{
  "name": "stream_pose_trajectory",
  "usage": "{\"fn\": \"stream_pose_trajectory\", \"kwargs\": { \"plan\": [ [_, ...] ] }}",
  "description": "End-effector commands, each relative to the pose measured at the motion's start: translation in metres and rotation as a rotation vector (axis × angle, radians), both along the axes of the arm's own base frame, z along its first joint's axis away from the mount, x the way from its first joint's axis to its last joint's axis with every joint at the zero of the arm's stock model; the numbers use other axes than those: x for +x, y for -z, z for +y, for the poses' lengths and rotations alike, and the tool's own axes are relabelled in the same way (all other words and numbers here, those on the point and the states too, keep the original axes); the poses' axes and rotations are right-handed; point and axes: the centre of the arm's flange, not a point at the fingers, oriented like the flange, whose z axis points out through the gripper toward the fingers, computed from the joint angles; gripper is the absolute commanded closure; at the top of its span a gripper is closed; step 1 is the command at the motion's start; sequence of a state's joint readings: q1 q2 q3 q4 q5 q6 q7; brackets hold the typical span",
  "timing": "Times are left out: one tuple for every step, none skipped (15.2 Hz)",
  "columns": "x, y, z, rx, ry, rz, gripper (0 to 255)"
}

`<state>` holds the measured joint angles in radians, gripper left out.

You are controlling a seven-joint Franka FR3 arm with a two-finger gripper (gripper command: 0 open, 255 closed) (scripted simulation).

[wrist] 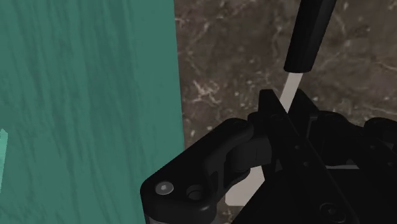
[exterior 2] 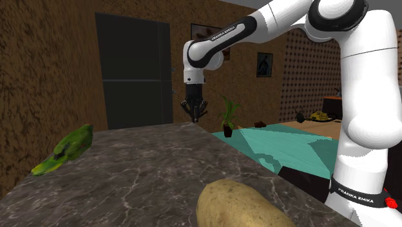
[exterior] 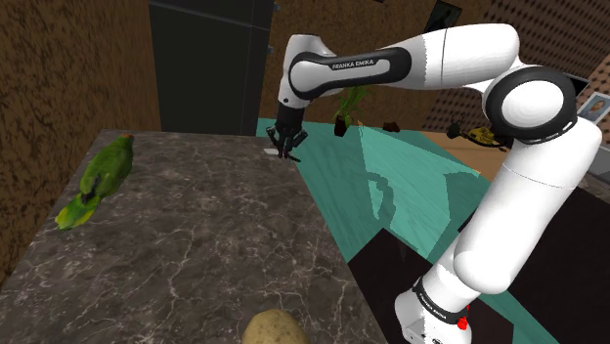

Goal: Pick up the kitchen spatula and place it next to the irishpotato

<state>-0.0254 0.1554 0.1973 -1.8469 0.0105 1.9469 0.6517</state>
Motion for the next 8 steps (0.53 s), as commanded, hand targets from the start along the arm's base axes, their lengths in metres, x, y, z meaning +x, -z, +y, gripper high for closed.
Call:
{"fn": "stream_pose_trajectory", "kwargs": {
  "plan": [
    [0.0, -0.011, 0.001, 0.0, 0.0, 0.0, 255],
    [0.0, -0.016, 0.001, 0.0, 0.0, 0.0, 255],
    [0.0, -0.021, 0.001, 0.0, 0.0, 0.0, 255],
    [0.0, -0.027, 0.001, 0.0, 0.0, 0.0, 255],
    [0.0, -0.032, 0.001, 0.0, 0.0, 0.0, 255],
    [0.0, -0.037, 0.001, 0.0, 0.0, 0.0, 255],
    [0.0, -0.042, 0.001, 0.0, 0.0, 0.0, 255],
    [0.0, -0.048, 0.001, 0.0, 0.0, 0.0, 255]
  ]
}}
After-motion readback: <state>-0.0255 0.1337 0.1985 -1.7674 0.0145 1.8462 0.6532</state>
